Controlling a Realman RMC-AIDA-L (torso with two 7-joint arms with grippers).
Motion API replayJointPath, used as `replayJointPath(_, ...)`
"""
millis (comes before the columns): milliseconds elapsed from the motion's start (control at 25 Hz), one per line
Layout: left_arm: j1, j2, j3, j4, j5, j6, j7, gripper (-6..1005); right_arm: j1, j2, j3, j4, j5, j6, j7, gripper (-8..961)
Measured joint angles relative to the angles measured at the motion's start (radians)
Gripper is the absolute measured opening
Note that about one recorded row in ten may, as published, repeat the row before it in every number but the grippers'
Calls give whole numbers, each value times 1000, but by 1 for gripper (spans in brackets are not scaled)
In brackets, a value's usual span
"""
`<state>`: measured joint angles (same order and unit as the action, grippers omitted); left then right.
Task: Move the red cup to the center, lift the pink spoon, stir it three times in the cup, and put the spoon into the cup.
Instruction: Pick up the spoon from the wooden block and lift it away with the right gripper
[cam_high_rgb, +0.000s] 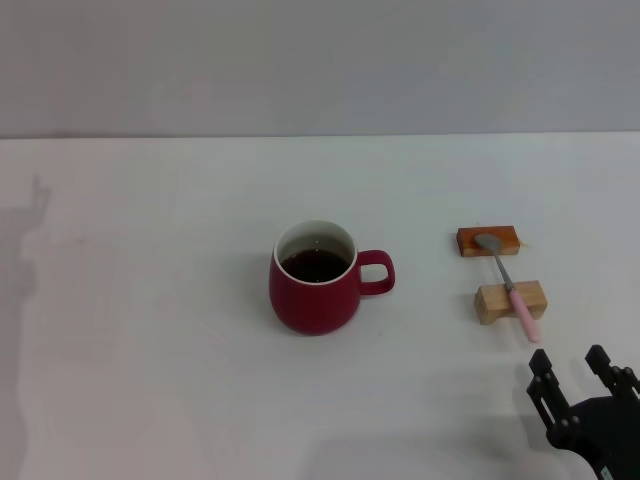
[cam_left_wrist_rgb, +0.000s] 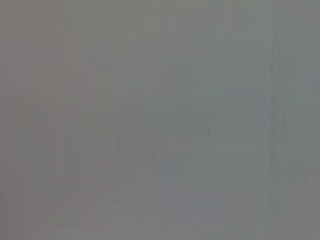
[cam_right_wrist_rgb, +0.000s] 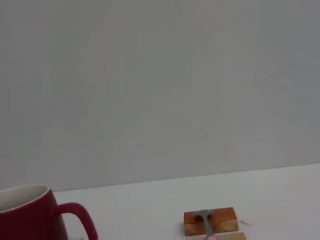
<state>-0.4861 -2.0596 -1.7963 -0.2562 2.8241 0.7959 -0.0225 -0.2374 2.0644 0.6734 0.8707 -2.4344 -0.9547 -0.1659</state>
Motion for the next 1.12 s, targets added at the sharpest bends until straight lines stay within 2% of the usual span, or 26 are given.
replayJointPath(1120, 8, -7, 0, 0, 0, 24, -27, 845, 121, -14, 11, -63, 0, 84, 41, 639)
